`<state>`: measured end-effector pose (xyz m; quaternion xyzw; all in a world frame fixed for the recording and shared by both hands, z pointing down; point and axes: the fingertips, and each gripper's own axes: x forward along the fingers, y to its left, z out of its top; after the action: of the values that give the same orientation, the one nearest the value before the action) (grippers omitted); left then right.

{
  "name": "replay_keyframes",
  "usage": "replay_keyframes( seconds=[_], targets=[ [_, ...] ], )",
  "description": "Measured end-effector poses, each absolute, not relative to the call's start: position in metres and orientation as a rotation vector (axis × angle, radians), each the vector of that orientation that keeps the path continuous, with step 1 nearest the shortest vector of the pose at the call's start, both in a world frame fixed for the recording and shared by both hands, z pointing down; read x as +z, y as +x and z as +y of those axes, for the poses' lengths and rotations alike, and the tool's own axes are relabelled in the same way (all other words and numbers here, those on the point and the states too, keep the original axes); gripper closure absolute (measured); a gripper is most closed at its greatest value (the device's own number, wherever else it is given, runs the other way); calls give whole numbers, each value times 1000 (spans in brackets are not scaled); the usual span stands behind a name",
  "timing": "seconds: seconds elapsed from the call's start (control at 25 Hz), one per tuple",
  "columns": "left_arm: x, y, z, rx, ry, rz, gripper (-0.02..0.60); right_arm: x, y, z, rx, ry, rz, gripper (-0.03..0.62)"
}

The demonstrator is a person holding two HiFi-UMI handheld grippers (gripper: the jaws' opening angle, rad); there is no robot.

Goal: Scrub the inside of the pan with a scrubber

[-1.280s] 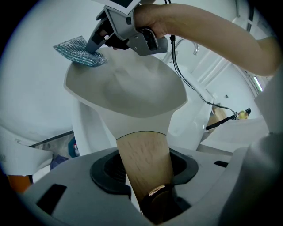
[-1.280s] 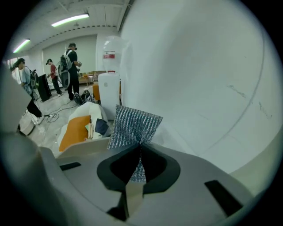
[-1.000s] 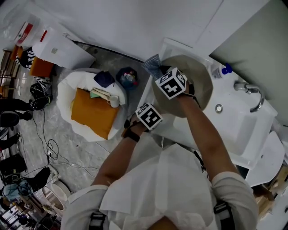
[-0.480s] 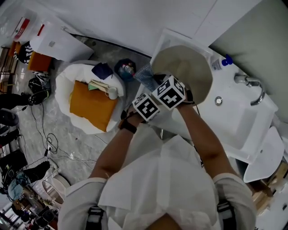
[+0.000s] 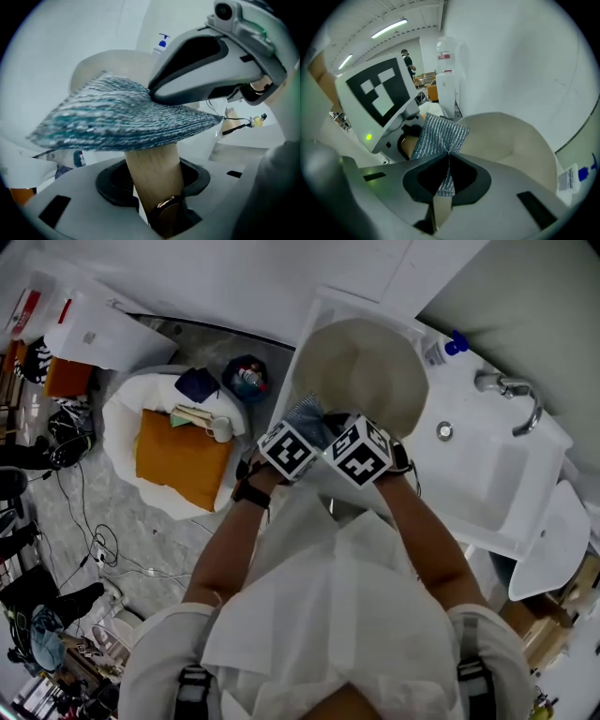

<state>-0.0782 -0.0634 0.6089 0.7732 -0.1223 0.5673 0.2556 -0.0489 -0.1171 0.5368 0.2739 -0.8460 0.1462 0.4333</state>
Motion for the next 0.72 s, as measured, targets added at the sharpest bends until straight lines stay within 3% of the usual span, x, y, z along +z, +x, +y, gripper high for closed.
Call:
replay_keyframes(
  seconds=[0.72],
  targets=[
    [605,-75,-62,1523,2099,-320,365,537,83,-86,299,848,-1852,574]
  ],
)
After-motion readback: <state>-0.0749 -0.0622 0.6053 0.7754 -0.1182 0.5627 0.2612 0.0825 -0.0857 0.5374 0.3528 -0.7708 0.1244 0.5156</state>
